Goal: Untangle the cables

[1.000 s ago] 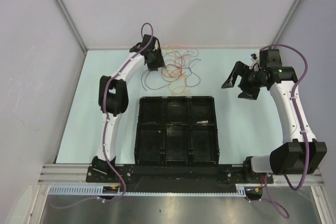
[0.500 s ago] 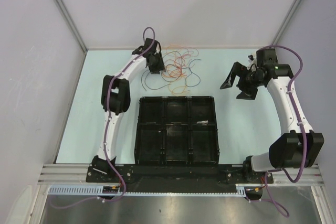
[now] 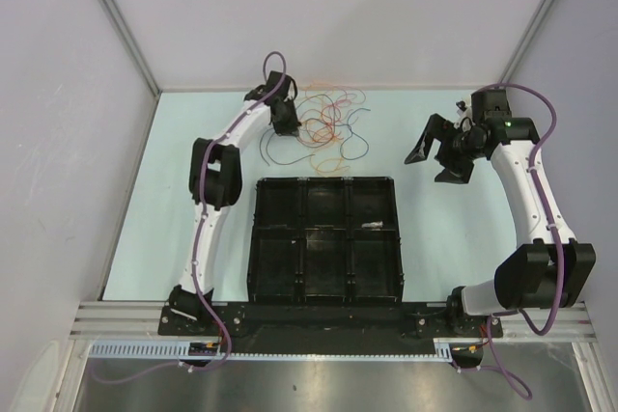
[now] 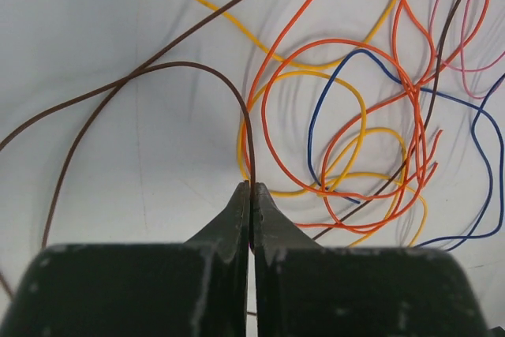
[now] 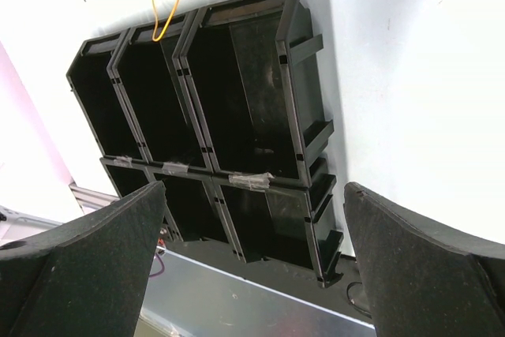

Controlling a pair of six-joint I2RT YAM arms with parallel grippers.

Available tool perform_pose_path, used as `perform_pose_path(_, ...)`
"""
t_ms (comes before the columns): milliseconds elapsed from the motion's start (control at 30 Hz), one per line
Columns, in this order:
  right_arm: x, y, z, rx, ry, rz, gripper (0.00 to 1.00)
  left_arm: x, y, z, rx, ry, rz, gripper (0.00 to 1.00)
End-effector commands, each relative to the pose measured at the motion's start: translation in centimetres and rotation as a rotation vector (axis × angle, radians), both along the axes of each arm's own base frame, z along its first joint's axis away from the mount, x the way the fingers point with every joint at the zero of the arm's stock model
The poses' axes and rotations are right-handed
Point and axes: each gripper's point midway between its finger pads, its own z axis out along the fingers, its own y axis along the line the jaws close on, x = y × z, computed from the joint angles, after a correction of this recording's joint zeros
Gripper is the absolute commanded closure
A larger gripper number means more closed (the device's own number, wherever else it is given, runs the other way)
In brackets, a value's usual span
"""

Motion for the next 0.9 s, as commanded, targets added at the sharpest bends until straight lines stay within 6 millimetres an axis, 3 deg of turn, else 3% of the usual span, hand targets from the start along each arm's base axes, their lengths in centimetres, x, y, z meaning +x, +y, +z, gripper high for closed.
perform_pose_path(0, 0.7, 0.2, 1.1, 0.015, -0.049, 0.018, 0.00, 1.4, 0.7, 13.2, -0.046, -0.216, 0.070, 1.00)
perform_pose_path(33, 0.8, 0.3, 1.2, 0.019, -0.053, 0.021, 0.00, 1.2, 0.9, 15.7, -0.061, -0.253, 0.078, 1.00)
perform_pose_path(100, 0.9, 0.5, 1.2, 0.026, -0.053, 0.021, 0.00, 0.5, 1.2, 17.7, -0.071, -0.269, 0.085, 1.00)
perform_pose_path(133, 1.0, 0.6, 1.2, 0.033, -0.054, 0.024, 0.00, 0.0, 1.4, 20.1, -0.087, -0.305, 0.089, 1.00)
perform_pose_path(233, 1.2, 0.8, 1.4, 0.045, -0.063, 0.029, 0.00, -1.0, 1.8, 24.1, -0.107, -0.368, 0.090, 1.00)
perform_pose_path(267, 1.3, 1.1, 1.3, 0.047, -0.062, 0.035, 0.00, -1.5, 2.1, 27.1, -0.128, -0.422, 0.091, 1.00)
perform_pose_path(333, 1.4, 1.6, 1.4, 0.056, -0.067, 0.049, 0.00, -2.3, 2.0, 30.1, -0.161, -0.477, 0.081, 1.00)
perform_pose_path(367, 1.4, 1.8, 1.3, 0.059, -0.065, 0.054, 0.00, -3.2, 2.1, 33.1, -0.191, -0.535, 0.077, 1.00)
perform_pose_path(433, 1.5, 2.5, 1.4, 0.070, -0.072, 0.073, 0.00, -4.2, 2.1, 35.8, -0.227, -0.587, 0.070, 1.00)
perform_pose_path(467, 1.5, 2.7, 1.4, 0.074, -0.072, 0.077, 0.00, -5.3, 1.9, 38.5, -0.268, -0.641, 0.041, 1.00)
perform_pose_path(633, 1.6, 3.9, 1.7, 0.091, -0.089, 0.107, 0.00, -9.7, 1.5, 47.9, -0.392, -0.865, -0.059, 1.00)
perform_pose_path(767, 1.8, 4.5, 1.6, 0.103, -0.089, 0.114, 0.00, -14.1, 2.6, 54.0, -0.444, -1.015, -0.089, 1.00)
perform_pose_path(800, 1.8, 4.7, 1.7, 0.114, -0.086, 0.118, 0.00, -16.0, 3.1, 56.0, -0.461, -1.066, -0.101, 1.00)
perform_pose_path(867, 1.7, 5.4, 2.2, 0.138, -0.100, 0.136, 0.00, -18.1, 3.3, 58.4, -0.499, -1.128, -0.131, 0.99)
